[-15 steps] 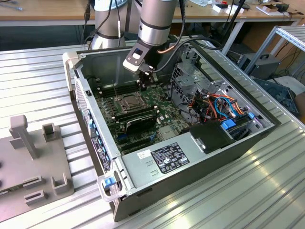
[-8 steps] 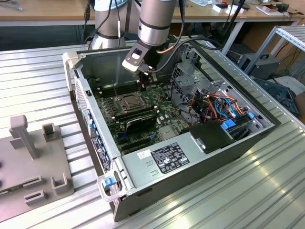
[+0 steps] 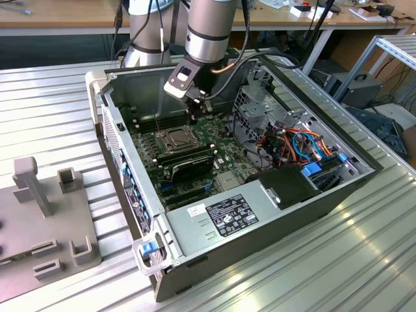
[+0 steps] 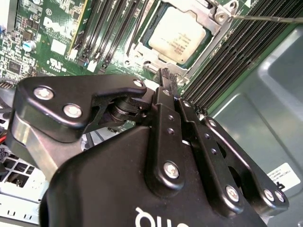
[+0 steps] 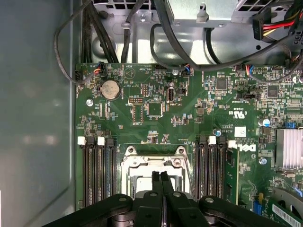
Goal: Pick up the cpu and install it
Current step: 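Close the cpu cover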
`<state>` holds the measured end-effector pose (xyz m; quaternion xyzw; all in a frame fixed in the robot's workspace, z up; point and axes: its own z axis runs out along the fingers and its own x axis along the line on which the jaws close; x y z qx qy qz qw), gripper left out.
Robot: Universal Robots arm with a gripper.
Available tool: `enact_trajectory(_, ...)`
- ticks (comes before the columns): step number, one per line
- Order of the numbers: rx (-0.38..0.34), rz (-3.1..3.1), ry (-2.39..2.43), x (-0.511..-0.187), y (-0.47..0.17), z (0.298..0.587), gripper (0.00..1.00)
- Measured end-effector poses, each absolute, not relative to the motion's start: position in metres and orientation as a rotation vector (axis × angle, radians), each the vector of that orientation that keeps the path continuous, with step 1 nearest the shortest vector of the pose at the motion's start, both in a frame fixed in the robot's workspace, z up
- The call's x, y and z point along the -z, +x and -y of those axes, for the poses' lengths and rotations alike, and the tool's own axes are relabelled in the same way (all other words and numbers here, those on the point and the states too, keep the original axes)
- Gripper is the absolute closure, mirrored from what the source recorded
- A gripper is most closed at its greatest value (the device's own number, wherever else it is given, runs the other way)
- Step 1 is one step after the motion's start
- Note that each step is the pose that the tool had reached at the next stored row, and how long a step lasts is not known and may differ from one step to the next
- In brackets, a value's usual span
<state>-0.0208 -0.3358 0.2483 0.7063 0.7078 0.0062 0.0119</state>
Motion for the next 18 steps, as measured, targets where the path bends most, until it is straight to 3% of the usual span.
enact_trajectory(18,-0.019,-2.207,2.202,-0.2464,-0.0317,0.3369,0.89)
